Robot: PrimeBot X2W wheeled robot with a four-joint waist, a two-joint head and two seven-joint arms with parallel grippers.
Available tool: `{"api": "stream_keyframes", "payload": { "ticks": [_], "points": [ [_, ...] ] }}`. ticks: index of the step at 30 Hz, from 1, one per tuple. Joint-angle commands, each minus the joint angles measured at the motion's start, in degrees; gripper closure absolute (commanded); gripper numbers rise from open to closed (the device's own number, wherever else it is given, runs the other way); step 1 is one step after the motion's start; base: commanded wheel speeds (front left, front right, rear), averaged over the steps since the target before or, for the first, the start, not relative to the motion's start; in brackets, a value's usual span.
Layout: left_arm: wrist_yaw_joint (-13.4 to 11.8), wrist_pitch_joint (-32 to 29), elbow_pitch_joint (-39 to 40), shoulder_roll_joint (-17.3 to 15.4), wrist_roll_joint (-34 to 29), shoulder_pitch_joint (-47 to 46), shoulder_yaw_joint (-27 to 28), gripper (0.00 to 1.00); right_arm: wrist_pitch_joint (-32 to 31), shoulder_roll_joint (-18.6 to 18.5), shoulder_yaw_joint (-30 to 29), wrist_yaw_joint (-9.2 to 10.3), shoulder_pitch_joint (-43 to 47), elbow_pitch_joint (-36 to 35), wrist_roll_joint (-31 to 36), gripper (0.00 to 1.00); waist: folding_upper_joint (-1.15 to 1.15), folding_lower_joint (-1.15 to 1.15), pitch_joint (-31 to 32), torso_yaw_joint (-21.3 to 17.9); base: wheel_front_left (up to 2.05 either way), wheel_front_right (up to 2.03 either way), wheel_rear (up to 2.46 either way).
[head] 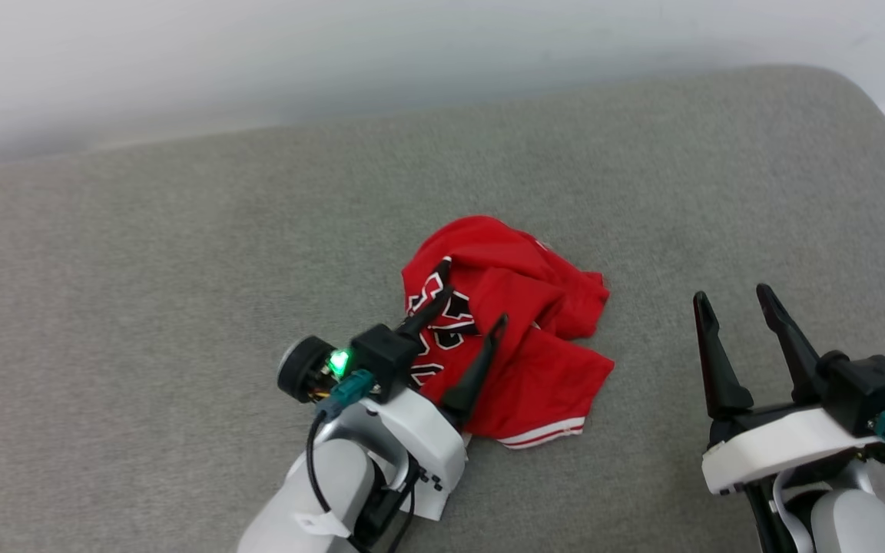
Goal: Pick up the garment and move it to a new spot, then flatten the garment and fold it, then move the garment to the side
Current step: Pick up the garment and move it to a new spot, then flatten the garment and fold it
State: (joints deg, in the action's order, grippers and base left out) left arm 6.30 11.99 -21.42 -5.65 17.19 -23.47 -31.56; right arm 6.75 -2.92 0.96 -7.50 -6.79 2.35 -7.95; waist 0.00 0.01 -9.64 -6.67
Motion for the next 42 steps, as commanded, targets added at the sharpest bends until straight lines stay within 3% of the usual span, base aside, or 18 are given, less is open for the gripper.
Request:
{"api": "stream_keyframes", "payload": {
  "ticks": [1,11,16,23,37,39,42],
  "points": [
    [-0.99,0.8,1.22,-0.57,0.06,0.27,0.83,0.0,-0.29,0.05,-0.24,0.03,0.96,0.12,0.47,0.0,0.0,-0.01,3.1,2.39,0.0,0.0,0.0],
    [-10.83,2.86,7.13,-5.3,1.07,8.18,10.45,0.0,-3.34,0.05,-1.6,0.02,5.41,-1.6,1.53,0.0,0.0,-0.01,9.07,5.88,0.0,0.0,0.0],
    [-13.77,3.05,8.66,-8.36,1.64,14.53,14.39,0.0,-4.65,0.05,-1.81,0.03,7.28,-2.87,1.56,0.0,0.0,-0.01,10.45,6.54,0.0,0.0,0.0],
    [-15.32,3.13,11.89,-11.44,2.01,20.57,16.67,0.0,-5.59,0.05,-1.51,0.02,9.1,-3.96,1.09,0.0,0.0,-0.01,11.43,6.55,0.0,0.0,0.0],
    [-15.89,1.37,15.4,-12.64,2.43,21.94,15.99,0.0,-5.89,0.06,-1.1,0.02,9.09,-4.35,0.78,0.0,0.0,-0.01,11.47,6.19,0.0,0.0,0.0],
    [-15.39,-0.03,15.78,-12.62,2.18,21.04,15.06,0.0,-5.82,0.06,-1.45,0.02,9.1,-4.36,0.69,0.0,0.0,-0.01,11.4,6.5,0.0,0.0,0.0],
    [-12.68,-5.76,16.14,-12.53,1.54,18.02,11.21,0.0,-6.02,0.06,-1.65,0.02,9.22,-4.65,0.8,0.0,0.0,-0.01,10.88,7.25,0.0,0.0,0.0]
  ]
}}
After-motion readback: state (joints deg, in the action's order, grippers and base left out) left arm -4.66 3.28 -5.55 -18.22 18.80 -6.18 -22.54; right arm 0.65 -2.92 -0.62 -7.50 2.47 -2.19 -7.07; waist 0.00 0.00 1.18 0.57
